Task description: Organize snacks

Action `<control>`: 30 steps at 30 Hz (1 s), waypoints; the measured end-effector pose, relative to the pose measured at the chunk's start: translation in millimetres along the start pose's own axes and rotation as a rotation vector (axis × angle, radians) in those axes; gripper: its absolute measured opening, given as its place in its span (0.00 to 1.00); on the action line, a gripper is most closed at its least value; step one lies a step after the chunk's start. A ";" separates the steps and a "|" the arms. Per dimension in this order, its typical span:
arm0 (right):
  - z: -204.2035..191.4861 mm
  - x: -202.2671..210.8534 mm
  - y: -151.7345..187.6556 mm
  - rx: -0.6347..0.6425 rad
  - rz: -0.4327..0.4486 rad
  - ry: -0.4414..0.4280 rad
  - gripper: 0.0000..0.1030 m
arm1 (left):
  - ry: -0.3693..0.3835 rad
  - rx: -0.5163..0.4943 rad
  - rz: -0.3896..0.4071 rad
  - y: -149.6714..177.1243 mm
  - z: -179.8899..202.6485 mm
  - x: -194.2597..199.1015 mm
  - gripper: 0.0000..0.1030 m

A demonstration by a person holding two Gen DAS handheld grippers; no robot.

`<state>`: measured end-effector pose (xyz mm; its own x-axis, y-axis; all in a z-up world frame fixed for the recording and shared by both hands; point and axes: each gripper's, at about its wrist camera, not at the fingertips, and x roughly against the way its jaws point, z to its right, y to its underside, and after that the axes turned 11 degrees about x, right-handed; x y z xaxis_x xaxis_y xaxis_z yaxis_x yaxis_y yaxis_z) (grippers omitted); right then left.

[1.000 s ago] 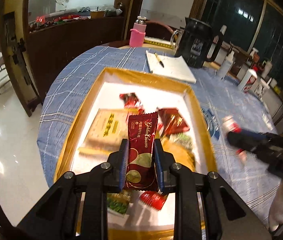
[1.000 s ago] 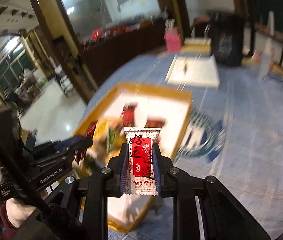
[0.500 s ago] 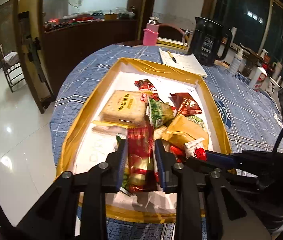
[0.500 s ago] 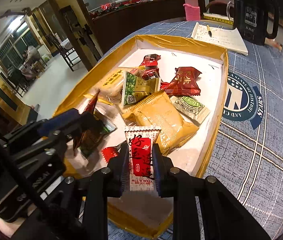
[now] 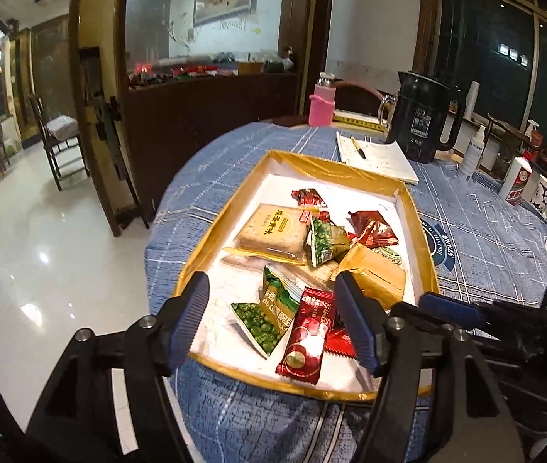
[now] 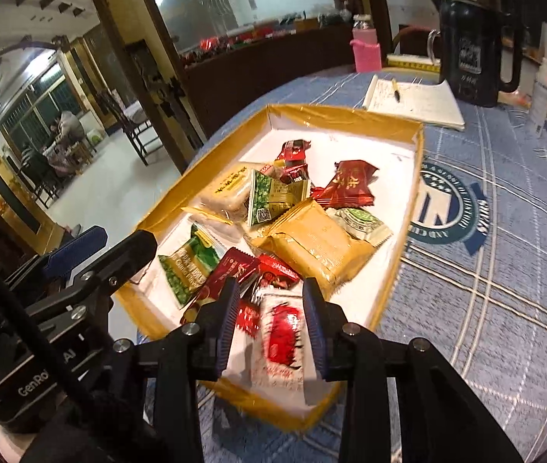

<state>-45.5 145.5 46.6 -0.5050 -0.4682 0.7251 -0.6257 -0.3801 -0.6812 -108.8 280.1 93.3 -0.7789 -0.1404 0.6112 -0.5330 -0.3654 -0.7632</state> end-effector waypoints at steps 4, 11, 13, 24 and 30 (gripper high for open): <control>0.8 16.5 16.1 -0.021 0.023 0.032 0.34 | -0.018 -0.023 0.039 5.8 7.6 17.3 0.69; 5.1 38.9 45.9 -0.072 0.038 0.070 0.35 | -0.024 -0.028 0.051 15.8 19.2 34.9 0.71; 4.6 45.5 53.4 -0.073 0.039 0.085 0.35 | -0.029 -0.034 0.060 19.1 25.0 41.1 0.75; 1.2 81.5 84.7 -0.050 0.104 0.202 0.39 | -0.031 -0.082 0.165 35.3 54.9 82.3 0.78; 0.5 96.9 94.3 -0.040 0.145 0.235 0.43 | -0.082 -0.069 0.360 47.8 62.2 117.4 0.83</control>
<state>-153.1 63.9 52.6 -0.7123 -0.3156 0.6269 -0.5574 -0.2884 -0.7785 -205.2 188.9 141.7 -0.8929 -0.3225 0.3141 -0.2532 -0.2172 -0.9427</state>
